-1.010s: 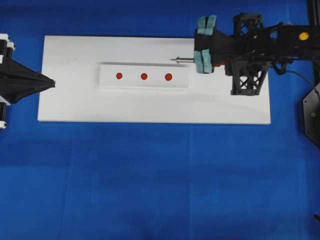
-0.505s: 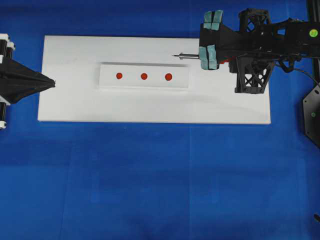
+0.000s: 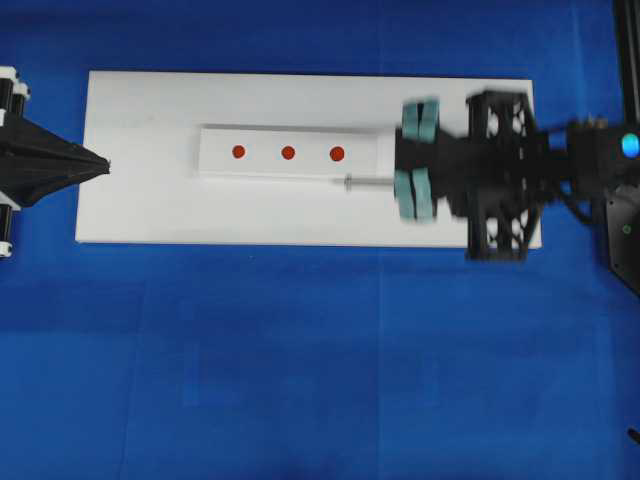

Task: Touch the tip of the soldering iron to the mark.
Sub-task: 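Carry the soldering iron down to its spot below the board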

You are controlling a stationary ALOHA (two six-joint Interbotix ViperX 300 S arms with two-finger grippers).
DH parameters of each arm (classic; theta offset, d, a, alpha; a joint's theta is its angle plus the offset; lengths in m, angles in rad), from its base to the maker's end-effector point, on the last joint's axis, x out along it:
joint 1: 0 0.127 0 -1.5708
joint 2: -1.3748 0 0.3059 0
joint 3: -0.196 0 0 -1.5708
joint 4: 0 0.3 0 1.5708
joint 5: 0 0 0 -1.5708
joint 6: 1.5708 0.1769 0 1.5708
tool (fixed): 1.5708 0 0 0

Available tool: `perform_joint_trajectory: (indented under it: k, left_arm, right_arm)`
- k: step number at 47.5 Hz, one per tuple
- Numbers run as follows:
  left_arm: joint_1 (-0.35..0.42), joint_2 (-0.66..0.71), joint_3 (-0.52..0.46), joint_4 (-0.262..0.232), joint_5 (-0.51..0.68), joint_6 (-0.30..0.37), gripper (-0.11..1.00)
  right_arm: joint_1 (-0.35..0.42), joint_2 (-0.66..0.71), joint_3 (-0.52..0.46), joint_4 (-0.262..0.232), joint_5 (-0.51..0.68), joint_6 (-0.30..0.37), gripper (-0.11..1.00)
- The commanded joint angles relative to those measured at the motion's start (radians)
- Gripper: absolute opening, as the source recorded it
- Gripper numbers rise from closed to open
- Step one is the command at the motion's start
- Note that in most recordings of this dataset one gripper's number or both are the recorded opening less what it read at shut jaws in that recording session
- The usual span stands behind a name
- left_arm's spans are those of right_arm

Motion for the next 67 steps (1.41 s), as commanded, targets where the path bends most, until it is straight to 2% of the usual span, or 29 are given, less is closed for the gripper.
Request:
perform_joint_trajectory:
  k: [1,15,21,29,39,48,60,67]
  left_arm:
    - [-0.002,0.003,-0.014,0.0,-0.012,-0.002,0.0]
    - [0.0,0.005,-0.014,0.0,-0.02,-0.003,0.0]
    - [-0.002,0.003,-0.014,0.0,-0.02,-0.006,0.0]
    - [-0.002,0.003,-0.014,0.0,-0.02,-0.006,0.0]
    - [-0.002,0.003,-0.014,0.0,-0.02,-0.006,0.0]
    - [-0.002,0.003,-0.015,0.002,-0.02,-0.009,0.0]
    - [-0.002,0.0,-0.015,0.0,-0.02,-0.02,0.0]
    - [-0.009,-0.018,-0.015,0.0,-0.017,-0.018,0.0]
  right_arm:
    - [0.071,-0.021,-0.008,-0.003,-0.006,0.055,0.06]
    - [0.287,0.009,-0.02,-0.026,-0.002,0.296,0.06]
    - [0.327,0.026,-0.023,-0.028,-0.008,0.334,0.06]
    - [0.324,0.051,-0.034,-0.037,-0.037,0.337,0.06]
    - [0.298,0.129,-0.1,-0.084,-0.118,0.328,0.06]
    - [0.264,0.241,-0.212,-0.089,-0.138,0.316,0.06]
    - [0.245,0.399,-0.405,-0.089,-0.152,0.233,0.06]
    - [0.23,0.439,-0.462,-0.087,-0.149,0.221,0.06]
